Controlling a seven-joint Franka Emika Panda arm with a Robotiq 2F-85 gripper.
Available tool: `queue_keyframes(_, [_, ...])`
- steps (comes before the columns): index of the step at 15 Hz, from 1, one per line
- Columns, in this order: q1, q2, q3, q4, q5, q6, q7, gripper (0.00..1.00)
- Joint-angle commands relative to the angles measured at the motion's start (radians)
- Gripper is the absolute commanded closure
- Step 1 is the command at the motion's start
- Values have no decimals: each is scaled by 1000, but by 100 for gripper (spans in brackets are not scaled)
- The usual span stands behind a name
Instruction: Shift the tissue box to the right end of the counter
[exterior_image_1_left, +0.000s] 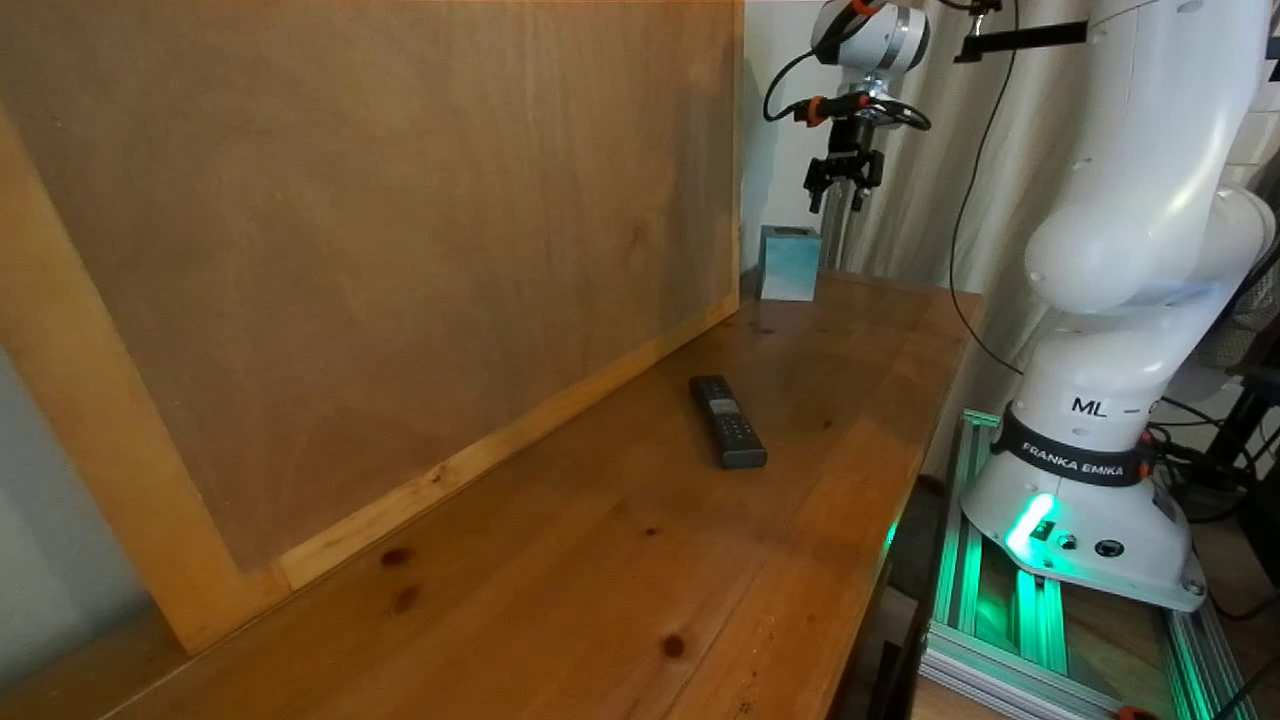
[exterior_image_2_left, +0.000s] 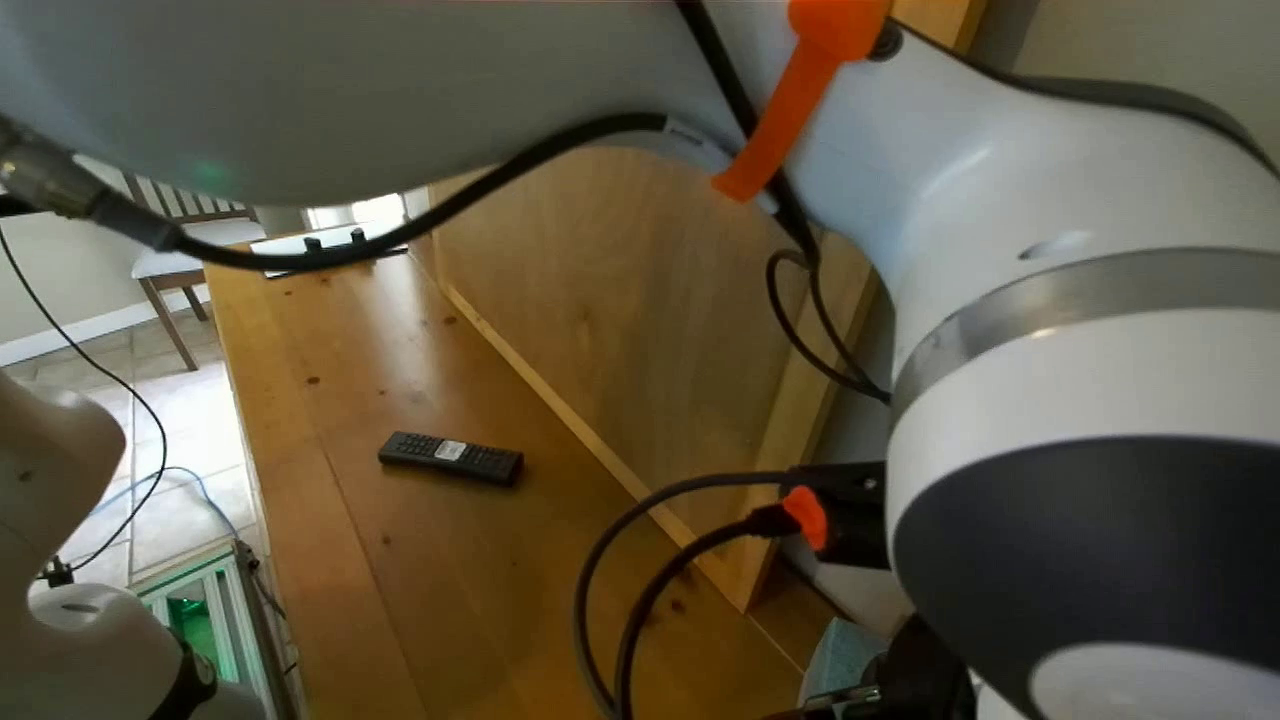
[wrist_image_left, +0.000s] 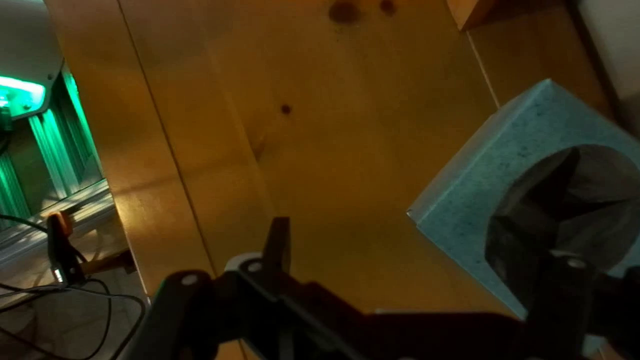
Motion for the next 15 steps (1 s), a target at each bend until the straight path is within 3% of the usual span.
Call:
queue_keyframes(1, [26, -57, -34, -47, -63, -55, -14, 0])
queue_keyframes(8, [42, -60, -52, -33, -208, -258, -81, 0])
queue_keyframes(15, [66, -60, -46, -64, -336, -341, -232, 0])
